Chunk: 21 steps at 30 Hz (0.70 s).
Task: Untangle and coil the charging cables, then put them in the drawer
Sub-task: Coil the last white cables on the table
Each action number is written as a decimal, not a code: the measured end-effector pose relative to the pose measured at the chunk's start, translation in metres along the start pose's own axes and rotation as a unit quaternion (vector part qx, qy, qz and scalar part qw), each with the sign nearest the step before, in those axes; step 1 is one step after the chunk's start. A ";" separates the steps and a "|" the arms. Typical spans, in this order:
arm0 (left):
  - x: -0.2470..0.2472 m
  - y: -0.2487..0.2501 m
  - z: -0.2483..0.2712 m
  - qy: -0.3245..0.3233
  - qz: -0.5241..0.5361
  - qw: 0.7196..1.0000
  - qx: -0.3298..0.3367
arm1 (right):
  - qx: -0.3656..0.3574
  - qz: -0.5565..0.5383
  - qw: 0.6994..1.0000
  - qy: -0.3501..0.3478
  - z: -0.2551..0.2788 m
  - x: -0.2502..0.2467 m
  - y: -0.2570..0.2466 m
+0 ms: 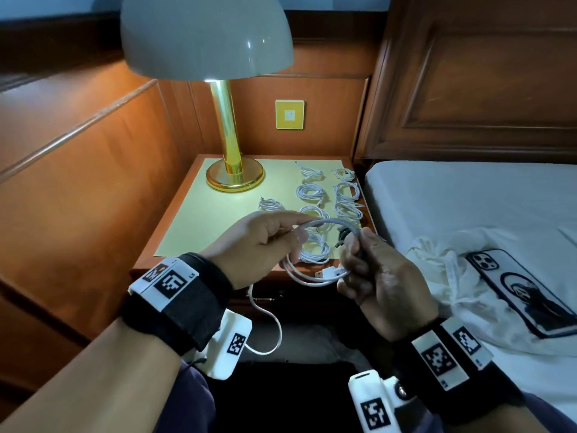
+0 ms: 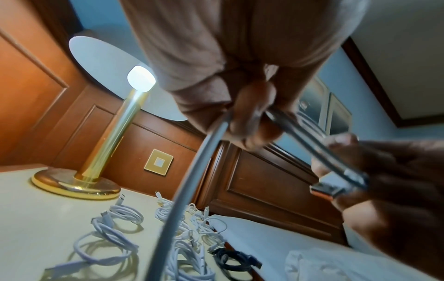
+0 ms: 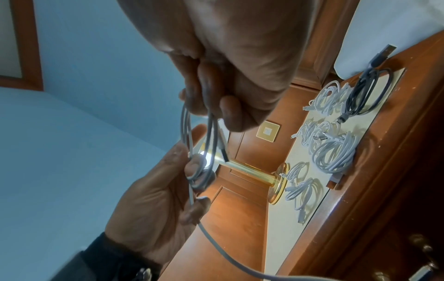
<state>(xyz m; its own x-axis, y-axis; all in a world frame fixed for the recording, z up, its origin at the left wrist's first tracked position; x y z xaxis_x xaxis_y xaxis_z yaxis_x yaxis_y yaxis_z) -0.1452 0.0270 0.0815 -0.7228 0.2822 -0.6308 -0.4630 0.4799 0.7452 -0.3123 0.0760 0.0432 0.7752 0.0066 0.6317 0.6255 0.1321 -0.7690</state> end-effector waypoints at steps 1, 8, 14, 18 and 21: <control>0.000 -0.002 -0.001 0.008 -0.008 1.000 0.000 | 0.009 -0.006 1.000 0.002 0.000 -0.001 0.001; 0.001 -0.005 -0.006 0.017 -0.061 0.998 -0.010 | 0.067 -0.002 0.998 -0.013 0.002 0.001 0.004; -0.006 -0.002 -0.005 0.036 -0.065 0.997 -0.027 | 0.055 -0.073 0.996 0.012 0.000 -0.006 -0.003; -0.016 -0.009 -0.002 0.047 -0.080 0.994 -0.049 | -0.022 -0.098 0.990 0.097 0.001 -0.020 -0.016; -0.036 -0.020 -0.002 0.116 -0.077 0.988 -0.061 | -0.070 -0.098 0.983 0.140 0.002 -0.030 -0.025</control>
<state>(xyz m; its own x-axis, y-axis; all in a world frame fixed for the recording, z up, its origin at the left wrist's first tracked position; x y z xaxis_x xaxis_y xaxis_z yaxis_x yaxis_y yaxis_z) -0.1108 0.0059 0.0894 -0.7312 0.0085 -0.6821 -0.6245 0.3938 0.6744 -0.3516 0.0749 0.0441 0.6202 -0.2813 0.7323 0.7560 -0.0347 -0.6536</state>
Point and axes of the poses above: each hand's wrist, its own z-axis away from the middle knuckle, its own x-axis out of the palm, y = z × x, the point moved 5 cm from there along -z, towards the middle knuckle, and after that the axes turned 8 degrees about -z, right-handed, at the moved point
